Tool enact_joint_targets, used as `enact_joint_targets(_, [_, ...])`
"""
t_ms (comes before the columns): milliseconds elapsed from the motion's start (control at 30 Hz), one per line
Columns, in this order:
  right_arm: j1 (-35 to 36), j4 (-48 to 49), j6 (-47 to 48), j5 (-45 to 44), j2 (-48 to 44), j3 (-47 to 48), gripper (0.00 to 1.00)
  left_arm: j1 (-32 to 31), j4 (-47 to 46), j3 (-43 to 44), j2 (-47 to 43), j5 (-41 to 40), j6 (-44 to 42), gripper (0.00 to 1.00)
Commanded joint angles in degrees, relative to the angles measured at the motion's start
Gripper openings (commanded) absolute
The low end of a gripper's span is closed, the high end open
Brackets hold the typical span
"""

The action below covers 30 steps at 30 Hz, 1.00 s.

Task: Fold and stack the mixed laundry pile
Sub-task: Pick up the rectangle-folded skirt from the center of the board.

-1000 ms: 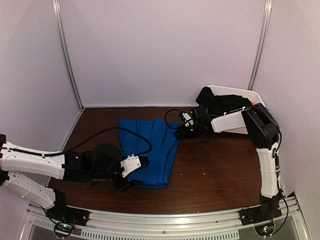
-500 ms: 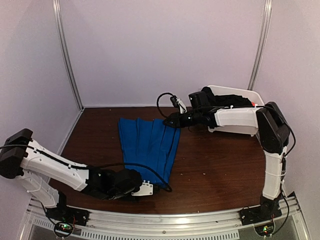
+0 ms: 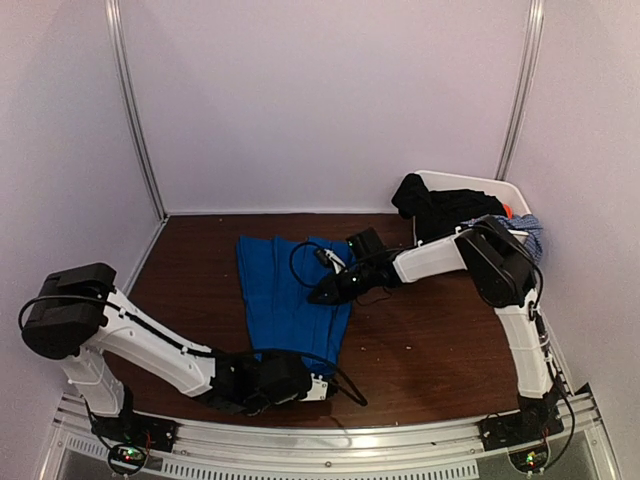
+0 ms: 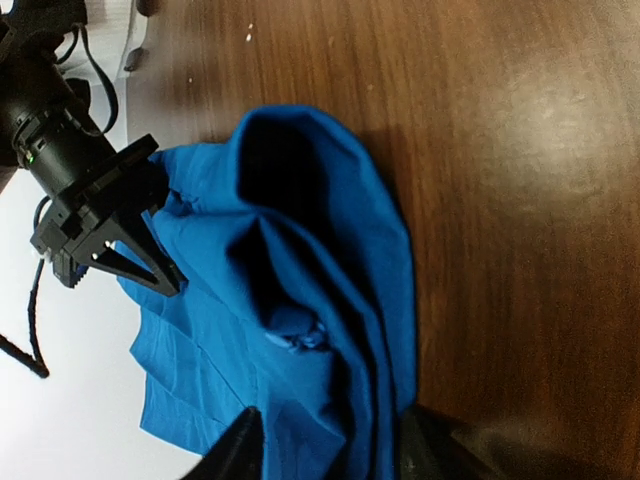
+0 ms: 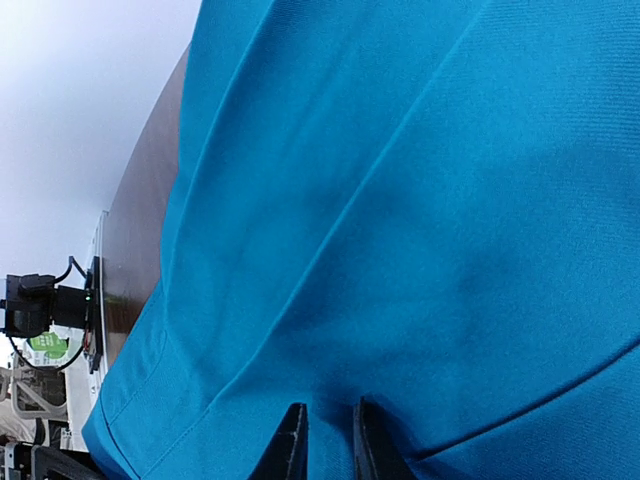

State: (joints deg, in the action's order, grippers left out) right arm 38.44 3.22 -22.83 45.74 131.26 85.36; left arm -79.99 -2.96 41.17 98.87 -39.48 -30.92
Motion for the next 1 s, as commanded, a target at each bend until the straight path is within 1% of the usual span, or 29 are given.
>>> enact_joint_targets(0, [-0.29, -0.68, 1.52, 0.15, 2.61, 1.41, 0.17, -0.08, -5.34, -0.30, 3.17, -7.49, -4.83, 0.36])
enact_joint_targets(67, [-0.31, -0.40, 1.64, 0.29, 3.13, 0.96, 0.16, -0.06, -6.87, -0.49, 2.92, -9.07, -5.56, 0.26])
enact_joint_targets(133, [-0.37, 0.05, 1.65, 0.74, 3.37, 0.57, 0.15, -0.06, -6.88, -0.47, 1.76, -8.42, -5.92, 0.16])
enact_joint_targets(233, [-0.19, 0.25, 2.00, 1.75, 2.85, -0.12, 0.15, -0.06, -3.50, 0.65, -1.13, -6.37, -5.30, 0.01])
enact_joint_targets(300, [0.11, 0.63, 2.36, 2.51, 1.92, -1.04, 0.15, -0.05, 1.61, 2.42, -3.45, -3.95, -3.16, 0.00])
enact_joint_targets(467, [0.35, 3.23, 1.94, 4.86, -1.97, -4.39, 0.15, -0.03, 21.47, 10.49, -8.26, 5.84, 4.59, 0.00])
enact_joint_targets(500, [0.14, 3.97, 1.26, 5.95, -3.42, -4.81, 0.17, -0.12, 24.36, 11.61, -9.07, 9.02, 5.55, 0.00])
enact_joint_targets(600, [-0.94, 4.56, 0.20, 6.60, -7.17, -4.10, 0.28, -0.61, 32.74, 14.77, -10.64, 14.42, 8.36, 0.00])
enact_joint_targets(633, [-1.58, 3.84, 0.43, 6.43, -8.31, -3.06, 0.29, -0.78, 35.57, 15.94, -10.90, 16.01, 9.35, 0.00])
enact_joint_targets(700, [-2.99, 1.49, 1.43, 5.20, -9.44, -0.11, 0.36, -1.67, 40.76, 18.33, -11.50, 18.98, 11.18, 0.00])
enact_joint_targets(767, [-4.37, -1.76, 3.27, 3.47, -8.58, 4.15, 0.40, -2.45, 44.33, 20.78, -11.88, 22.33, 12.53, 0.00])
enact_joint_targets(867, [-5.37, -7.80, 6.46, 1.68, -3.97, 12.16, 0.46, -3.82, 48.74, 24.67, -11.76, 27.88, 14.03, 0.00])
enact_joint_targets(967, [-5.39, -15.11, 9.75, 0.58, 2.42, 20.69, 0.49, -4.25, 52.86, 29.32, -11.35, 33.61, 14.86, 0.00])
